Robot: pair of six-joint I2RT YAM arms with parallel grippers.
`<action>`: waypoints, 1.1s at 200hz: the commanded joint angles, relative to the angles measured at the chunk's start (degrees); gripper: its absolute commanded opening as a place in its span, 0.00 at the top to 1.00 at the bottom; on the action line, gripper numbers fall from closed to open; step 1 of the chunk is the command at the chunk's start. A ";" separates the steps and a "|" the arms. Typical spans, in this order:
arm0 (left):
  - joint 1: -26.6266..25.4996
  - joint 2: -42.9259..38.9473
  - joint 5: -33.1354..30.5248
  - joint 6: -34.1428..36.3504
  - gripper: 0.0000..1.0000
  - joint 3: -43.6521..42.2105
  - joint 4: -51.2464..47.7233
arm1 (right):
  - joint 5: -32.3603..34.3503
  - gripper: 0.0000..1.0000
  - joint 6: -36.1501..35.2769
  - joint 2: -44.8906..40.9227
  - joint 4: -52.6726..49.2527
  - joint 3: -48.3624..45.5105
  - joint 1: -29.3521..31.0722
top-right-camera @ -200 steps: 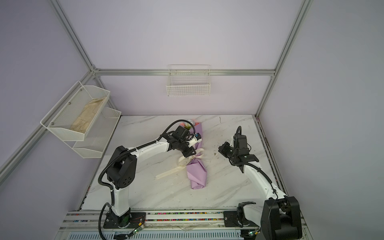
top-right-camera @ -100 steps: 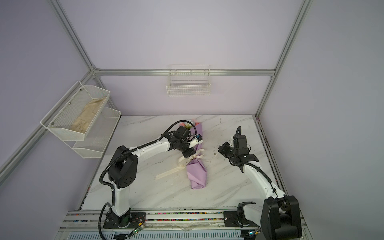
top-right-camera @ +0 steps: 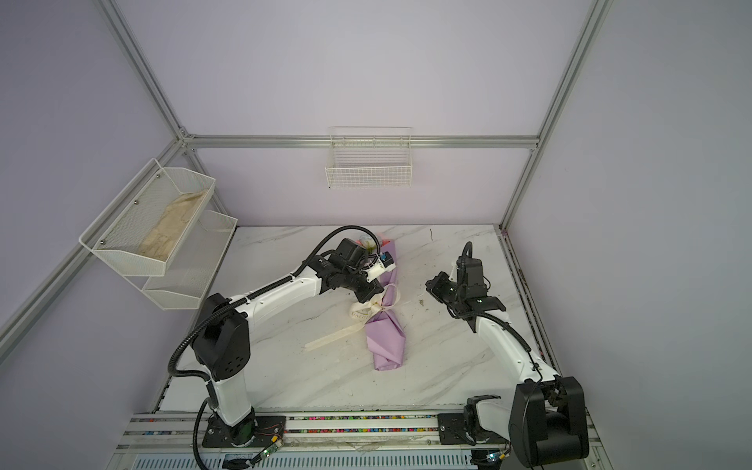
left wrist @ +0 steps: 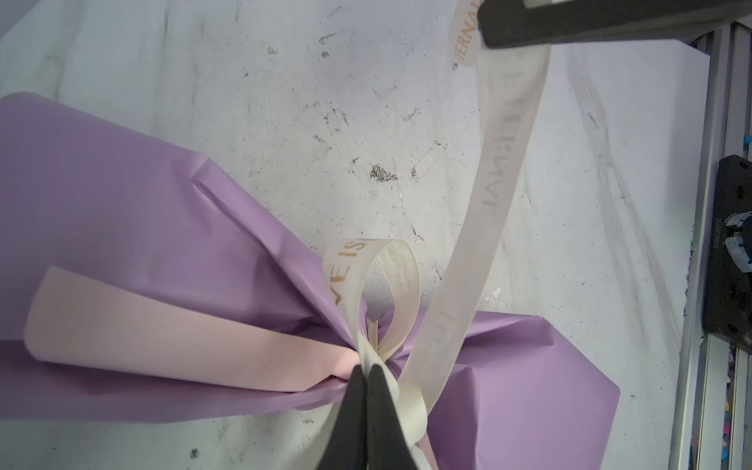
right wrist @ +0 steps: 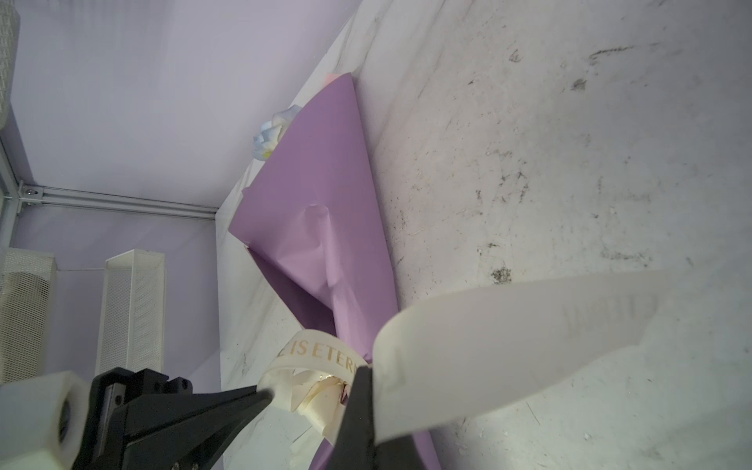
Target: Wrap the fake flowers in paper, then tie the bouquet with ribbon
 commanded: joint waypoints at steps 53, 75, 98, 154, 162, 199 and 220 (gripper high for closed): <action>-0.30 -7.13 1.05 -5.75 1.00 -6.21 5.48 | -5.31 1.00 4.01 2.42 5.45 2.63 -0.46; -0.30 -8.58 1.85 -6.01 1.00 -7.72 5.34 | -5.35 1.00 4.72 3.33 6.14 2.37 -0.55; -0.30 -10.13 5.28 -6.42 1.00 -9.97 5.46 | -4.76 1.00 4.90 5.07 6.54 2.52 -0.55; -2.37 -8.60 11.21 -7.85 1.00 -12.28 4.61 | -5.26 1.00 4.32 10.86 5.82 -1.22 -1.01; -2.83 -8.46 10.73 -8.05 1.00 -12.25 4.30 | -5.71 0.97 3.43 11.21 5.09 -1.24 -0.95; -3.35 -7.85 10.50 -8.12 1.00 -12.31 3.72 | -7.20 0.73 3.68 7.34 3.80 -3.72 -0.94; -3.46 -7.98 10.76 -7.81 1.00 -12.77 3.58 | -6.57 0.61 4.77 3.68 1.36 -5.06 -0.95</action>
